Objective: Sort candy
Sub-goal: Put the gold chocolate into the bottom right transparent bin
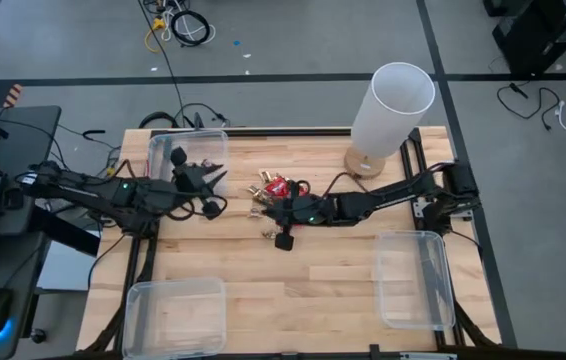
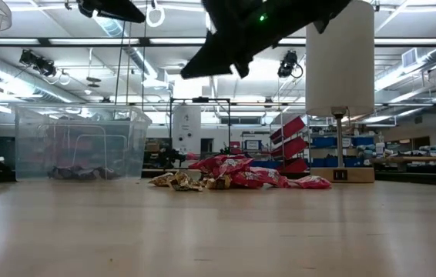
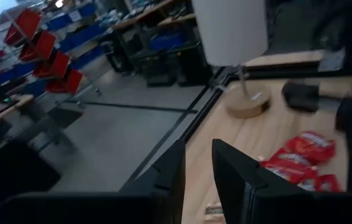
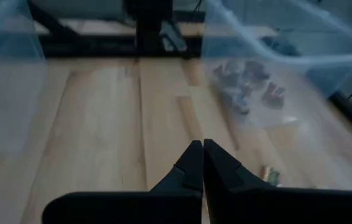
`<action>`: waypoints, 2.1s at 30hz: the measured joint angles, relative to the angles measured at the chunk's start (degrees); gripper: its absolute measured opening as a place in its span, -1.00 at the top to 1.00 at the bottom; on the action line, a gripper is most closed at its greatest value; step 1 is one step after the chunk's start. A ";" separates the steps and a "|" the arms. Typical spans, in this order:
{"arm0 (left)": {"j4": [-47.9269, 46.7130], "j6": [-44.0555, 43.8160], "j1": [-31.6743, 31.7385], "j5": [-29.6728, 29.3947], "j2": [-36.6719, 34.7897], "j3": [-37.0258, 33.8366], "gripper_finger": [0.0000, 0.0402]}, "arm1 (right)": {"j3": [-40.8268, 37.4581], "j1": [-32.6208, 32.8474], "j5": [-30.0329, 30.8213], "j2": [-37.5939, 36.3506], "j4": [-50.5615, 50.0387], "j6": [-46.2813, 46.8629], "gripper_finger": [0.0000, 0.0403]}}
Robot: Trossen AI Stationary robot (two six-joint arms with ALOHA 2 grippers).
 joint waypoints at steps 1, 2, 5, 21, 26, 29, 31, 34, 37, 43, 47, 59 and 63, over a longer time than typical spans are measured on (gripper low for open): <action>0.94 0.16 -0.52 -0.07 -0.15 -0.75 0.59 | 0.52 0.03 -0.06 0.93 -0.20 -0.01 1.00; 1.82 0.15 -1.03 -0.18 -0.16 -1.51 0.59 | 0.96 0.09 -0.07 1.75 -0.46 0.05 1.00; 4.59 0.15 -1.82 -0.17 -0.39 -3.55 0.59 | 1.91 0.13 -0.32 3.57 -2.35 0.84 1.00; 5.22 -2.47 -2.17 -2.27 -0.38 -5.95 0.59 | 1.87 2.10 -1.10 9.11 -10.91 1.36 0.62; 5.21 -2.58 -2.17 -2.33 -0.35 -5.95 0.59 | 1.88 2.00 -0.92 9.91 -9.63 1.78 0.31; 5.26 -2.62 -2.17 -2.33 -0.31 -5.95 0.59 | 1.79 2.06 -0.90 12.12 -8.39 1.79 0.16; 4.95 -2.89 -2.17 -2.29 -0.31 -5.95 0.59 | 1.81 2.25 -1.05 13.74 -6.75 1.77 0.07; 4.85 -3.07 -2.15 -2.28 -0.31 -5.95 0.59 | 1.81 2.57 -0.34 15.23 -6.93 1.53 -0.01; 4.81 -3.09 -2.15 -2.23 -0.31 -5.95 0.59 | 1.77 2.60 -0.28 15.79 -7.97 1.52 -0.04; 4.72 -3.65 -2.15 -2.18 -0.31 -5.95 0.59 | 1.85 2.58 -0.31 16.56 -7.43 1.42 0.04; 4.66 -3.81 -2.15 -2.18 -0.29 -5.95 0.59 | 1.86 2.58 -0.35 16.60 -7.49 1.38 0.21; 4.45 -4.17 -2.15 -2.18 0.59 -5.95 0.59 | 1.87 2.58 -2.41 16.58 -7.21 0.46 0.95; 4.38 -4.20 -2.15 -2.16 2.05 -5.91 0.59 | 1.87 2.58 -2.41 16.56 -7.23 0.71 0.98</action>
